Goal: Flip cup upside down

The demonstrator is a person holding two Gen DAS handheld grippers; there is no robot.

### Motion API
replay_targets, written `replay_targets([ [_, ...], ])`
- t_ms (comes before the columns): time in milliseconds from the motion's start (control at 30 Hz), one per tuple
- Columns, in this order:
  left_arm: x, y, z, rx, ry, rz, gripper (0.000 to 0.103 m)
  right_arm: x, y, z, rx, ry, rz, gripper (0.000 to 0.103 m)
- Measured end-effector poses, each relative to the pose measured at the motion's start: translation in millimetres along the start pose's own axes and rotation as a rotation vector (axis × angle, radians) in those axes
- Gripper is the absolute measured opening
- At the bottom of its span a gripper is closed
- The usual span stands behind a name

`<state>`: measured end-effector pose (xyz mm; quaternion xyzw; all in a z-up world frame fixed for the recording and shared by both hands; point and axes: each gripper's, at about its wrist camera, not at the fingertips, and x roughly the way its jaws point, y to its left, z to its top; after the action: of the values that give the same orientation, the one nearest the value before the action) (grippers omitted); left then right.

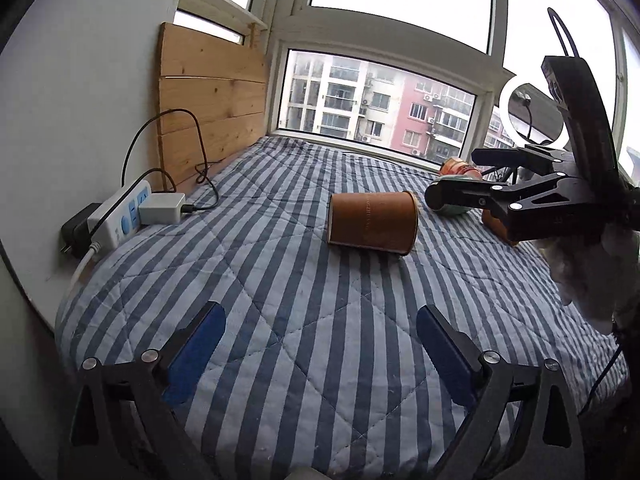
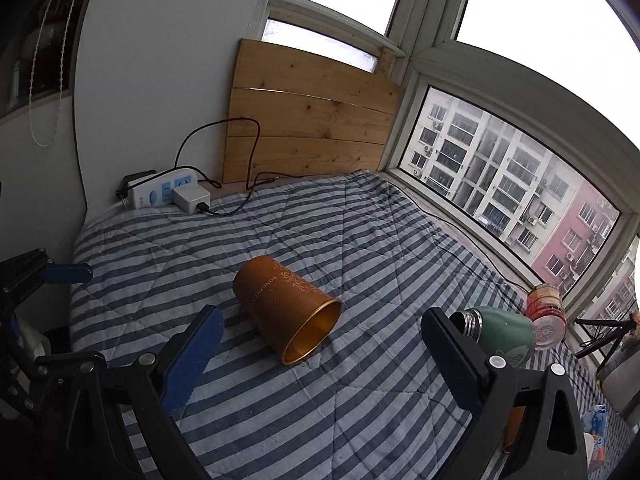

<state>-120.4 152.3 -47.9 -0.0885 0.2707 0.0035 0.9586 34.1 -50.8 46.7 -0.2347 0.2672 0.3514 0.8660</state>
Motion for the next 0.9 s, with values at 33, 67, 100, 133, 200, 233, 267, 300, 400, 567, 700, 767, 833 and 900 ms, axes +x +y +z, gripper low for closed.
replay_targets([
  [33,1,0,1,-0.006,0.0,-0.006,0.098,6,2,3,-0.012,0.014,0.009,0.098],
  [67,1,1,1,-0.009,0.002,-0.01,0.098,11,4,5,-0.022,0.026,0.018,0.098],
  [100,4,0,1,-0.005,0.006,-0.01,0.098,16,6,7,-0.033,0.04,0.031,0.098],
  [133,3,0,0,0.0,0.005,-0.006,0.098,21,8,10,-0.048,0.054,0.041,0.098],
  [200,2,1,-1,0.005,-0.002,0.008,0.098,30,16,14,-0.098,0.083,0.052,0.098],
  [233,0,1,-2,0.007,-0.002,0.008,0.098,34,20,16,-0.124,0.098,0.055,0.098],
  [267,0,2,-3,0.005,-0.004,0.008,0.098,40,25,19,-0.154,0.116,0.057,0.098],
  [300,-1,3,-3,0.0,-0.008,0.011,0.098,46,30,21,-0.183,0.131,0.05,0.098],
  [400,-1,8,-2,-0.007,-0.011,0.016,0.098,63,41,25,-0.248,0.178,0.041,0.098],
  [567,-1,19,-1,-0.039,-0.007,0.014,0.098,93,58,28,-0.371,0.267,0.001,0.098],
  [700,1,26,-1,-0.055,-0.005,0.016,0.098,116,68,29,-0.448,0.328,-0.037,0.097],
  [767,2,27,-1,-0.057,-0.002,0.018,0.098,125,72,30,-0.464,0.35,-0.054,0.095],
  [833,3,27,-1,-0.055,0.001,0.02,0.098,129,75,29,-0.473,0.362,-0.075,0.084],
  [900,3,28,-1,-0.057,0.005,0.012,0.098,131,74,29,-0.466,0.374,-0.08,0.07],
])
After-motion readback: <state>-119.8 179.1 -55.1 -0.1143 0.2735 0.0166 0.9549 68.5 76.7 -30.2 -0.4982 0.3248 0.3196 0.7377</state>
